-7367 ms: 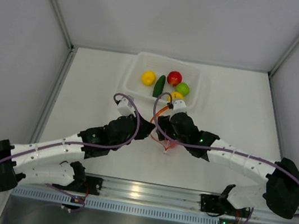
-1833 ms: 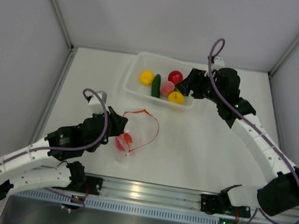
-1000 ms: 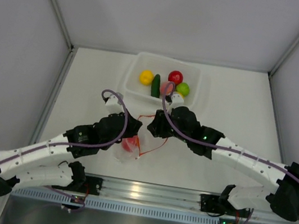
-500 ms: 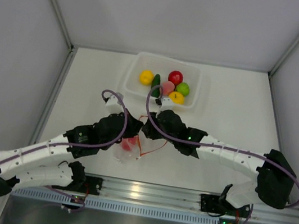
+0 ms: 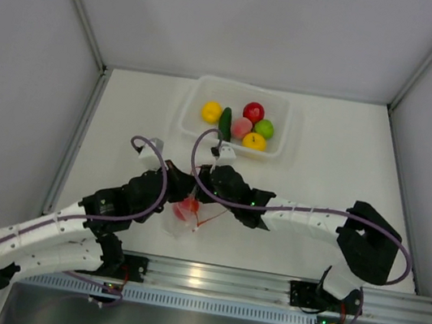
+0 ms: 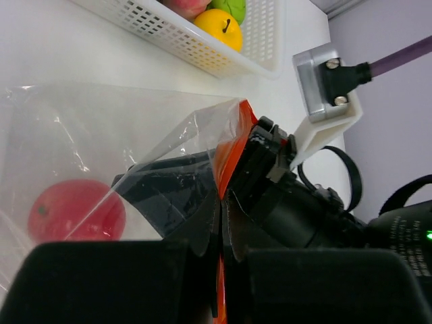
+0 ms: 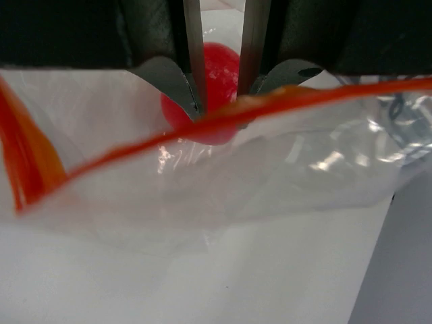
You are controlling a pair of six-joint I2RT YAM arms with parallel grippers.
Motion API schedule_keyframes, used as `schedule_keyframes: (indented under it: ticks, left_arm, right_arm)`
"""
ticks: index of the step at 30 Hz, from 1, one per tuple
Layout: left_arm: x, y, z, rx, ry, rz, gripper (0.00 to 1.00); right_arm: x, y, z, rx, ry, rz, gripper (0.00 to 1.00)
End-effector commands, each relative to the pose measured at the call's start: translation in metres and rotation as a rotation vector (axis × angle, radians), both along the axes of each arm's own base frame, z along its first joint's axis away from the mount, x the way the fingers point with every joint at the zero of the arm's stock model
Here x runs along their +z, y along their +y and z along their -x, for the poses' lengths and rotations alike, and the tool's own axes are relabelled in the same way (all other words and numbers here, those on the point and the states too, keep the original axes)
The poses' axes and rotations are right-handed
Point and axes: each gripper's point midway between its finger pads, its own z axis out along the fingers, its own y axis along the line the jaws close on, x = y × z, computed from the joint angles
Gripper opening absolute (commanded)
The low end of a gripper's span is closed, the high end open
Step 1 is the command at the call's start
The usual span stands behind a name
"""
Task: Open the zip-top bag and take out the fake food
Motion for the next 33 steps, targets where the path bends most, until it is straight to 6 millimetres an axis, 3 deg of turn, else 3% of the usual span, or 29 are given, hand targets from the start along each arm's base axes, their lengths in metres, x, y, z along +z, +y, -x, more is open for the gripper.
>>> schedule_keyframes:
  ticks: [1, 11, 22, 29, 33]
  left_arm:
    - [0.008, 0.004, -0.003, 0.027, -0.032, 0.041, 0.00]
    - [-0.002, 0.007, -0.003, 0.034, -0.024, 0.030, 0.00]
    - [-0.009, 0.007, -0.003, 0.030, -0.019, 0.003, 0.00]
    - [-0.013, 0.007, -0.004, 0.033, -0.017, -0.009, 0.00]
    - [-0.018, 0.009, -0.004, 0.037, -0.012, -0.021, 0.00]
  right_arm:
    - [0.005, 0.016, -0.005, -0.036, -0.035, -0.057, 0.25]
    - [-0.018, 0.031, 0.001, 0.061, -0.061, 0.009, 0.32]
    - [-0.012, 0.056, 0.037, 0.333, -0.122, -0.069, 0.57]
    - [-0.037, 0.071, 0.058, 0.446, -0.079, -0.038, 0.72]
    - [-0.046, 0.072, 0.067, 0.470, -0.049, -0.041, 0.73]
